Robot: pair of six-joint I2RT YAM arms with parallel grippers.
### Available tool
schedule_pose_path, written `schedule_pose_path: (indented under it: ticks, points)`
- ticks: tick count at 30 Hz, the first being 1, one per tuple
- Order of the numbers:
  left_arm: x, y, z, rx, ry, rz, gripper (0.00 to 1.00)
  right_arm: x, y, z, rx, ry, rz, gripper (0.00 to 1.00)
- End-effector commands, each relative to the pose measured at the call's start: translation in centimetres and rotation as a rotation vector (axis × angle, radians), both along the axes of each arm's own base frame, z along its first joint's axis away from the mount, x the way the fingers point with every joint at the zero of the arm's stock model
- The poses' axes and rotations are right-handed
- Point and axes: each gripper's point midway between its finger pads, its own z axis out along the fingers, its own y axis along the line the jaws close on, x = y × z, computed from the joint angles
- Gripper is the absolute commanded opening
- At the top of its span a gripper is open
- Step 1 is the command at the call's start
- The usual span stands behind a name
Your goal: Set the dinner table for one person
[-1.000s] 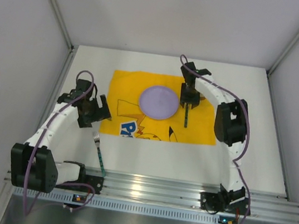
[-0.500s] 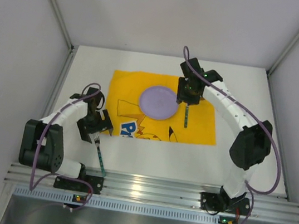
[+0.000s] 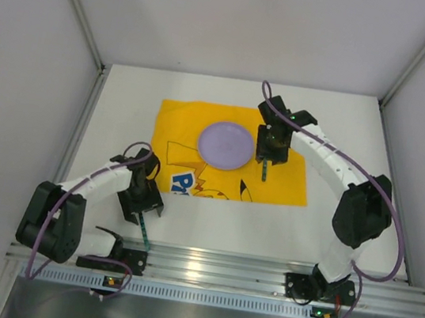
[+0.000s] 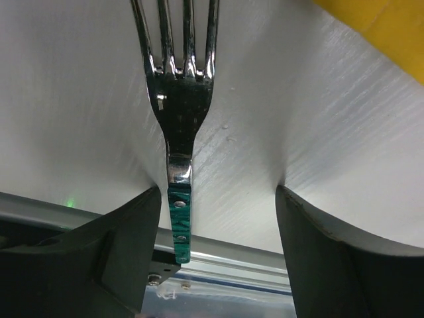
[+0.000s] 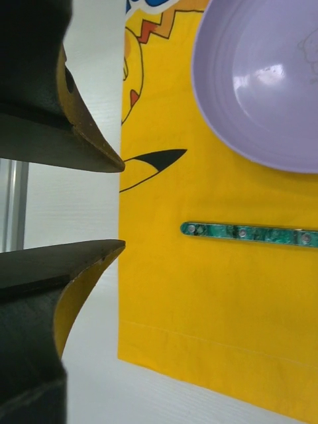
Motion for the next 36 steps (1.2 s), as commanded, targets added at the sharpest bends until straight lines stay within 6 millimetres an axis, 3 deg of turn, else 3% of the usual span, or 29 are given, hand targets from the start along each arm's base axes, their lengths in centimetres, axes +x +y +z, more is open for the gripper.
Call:
schedule_pose_path:
  ticks: [1,5,8,10,11,16,17,19,20,21,22,23,24,25,27,28,29,30,31,36]
  points:
    - [0.9,0.0,-0.6,0.023,-0.072,0.041,0.73,-0.5,-0.8,1.4,-0.001,-0.034,0.001,0.45]
    - [0.0,0.0,-2.4,0.034,-0.07,0.061,0.64,-1.0,-1.6,1.3,-0.036,-0.027,0.012,0.45]
    - [0.9,0.0,-2.2,0.065,-0.127,0.045,0.37,-1.4,-2.1,1.3,-0.055,-0.022,0.013,0.44]
    - [1.4,-0.1,-2.1,0.063,-0.15,0.03,0.05,-1.5,-2.1,1.3,-0.057,-0.019,0.018,0.44]
    - [1.7,-0.2,-2.0,0.064,-0.16,0.027,0.0,-1.5,-2.2,1.4,-0.058,-0.02,0.017,0.44]
    - [5.0,-0.7,1.6,0.067,-0.246,-0.076,0.0,-1.1,-2.2,2.8,-0.046,-0.054,0.008,0.44]
    - [7.5,-1.5,4.0,0.05,-0.324,-0.094,0.0,-1.1,-2.3,3.2,-0.041,-0.065,0.006,0.44]
    - [9.4,-1.0,6.4,0.107,-0.367,-0.154,0.0,-1.1,-2.6,3.7,-0.035,-0.077,-0.007,0.47]
    - [12.0,-1.8,8.5,0.105,-0.418,-0.178,0.0,-1.2,-2.8,4.4,-0.026,-0.093,-0.012,0.49]
    - [13.1,-2.1,9.4,0.112,-0.433,-0.206,0.0,-1.4,-3.1,4.5,-0.028,-0.098,-0.015,0.6]
    - [15.4,-2.6,11.8,0.117,-0.498,-0.253,0.0,-1.6,-3.4,5.2,-0.018,-0.116,-0.018,0.67]
    - [16.6,-2.8,11.0,0.141,-0.468,-0.287,0.0,-1.7,-3.6,5.4,-0.019,-0.124,-0.021,0.73]
    - [17.9,-2.8,11.4,0.167,-0.482,-0.307,0.0,-2.0,-3.9,5.6,-0.023,-0.129,-0.02,0.84]
    - [20.2,-3.1,13.0,0.182,-0.522,-0.355,0.0,-2.3,-4.2,6.2,-0.016,-0.147,-0.021,0.88]
    - [22.5,-3.3,11.5,0.218,-0.472,-0.453,0.0,-2.9,-4.9,6.2,-0.026,-0.152,-0.024,0.98]
    - [24.5,-3.6,12.9,0.224,-0.512,-0.461,0.0,-3.3,-5.3,7.0,-0.018,-0.173,-0.026,1.0]
    - [25.5,-3.5,12.8,0.233,-0.51,-0.478,0.0,-3.5,-5.5,7.2,-0.019,-0.181,-0.027,1.0]
    - [26.4,-3.6,11.1,0.235,-0.472,-0.501,0.0,-3.8,-6.1,7.0,-0.026,-0.18,-0.033,1.0]
    - [28.0,-3.4,11.8,0.23,-0.497,-0.525,0.0,-4.3,-6.3,7.5,-0.017,-0.197,-0.034,1.0]
    - [31.0,-2.0,9.2,0.219,-0.456,-0.536,0.0,-6.1,-7.6,7.0,-0.009,-0.191,-0.053,1.0]
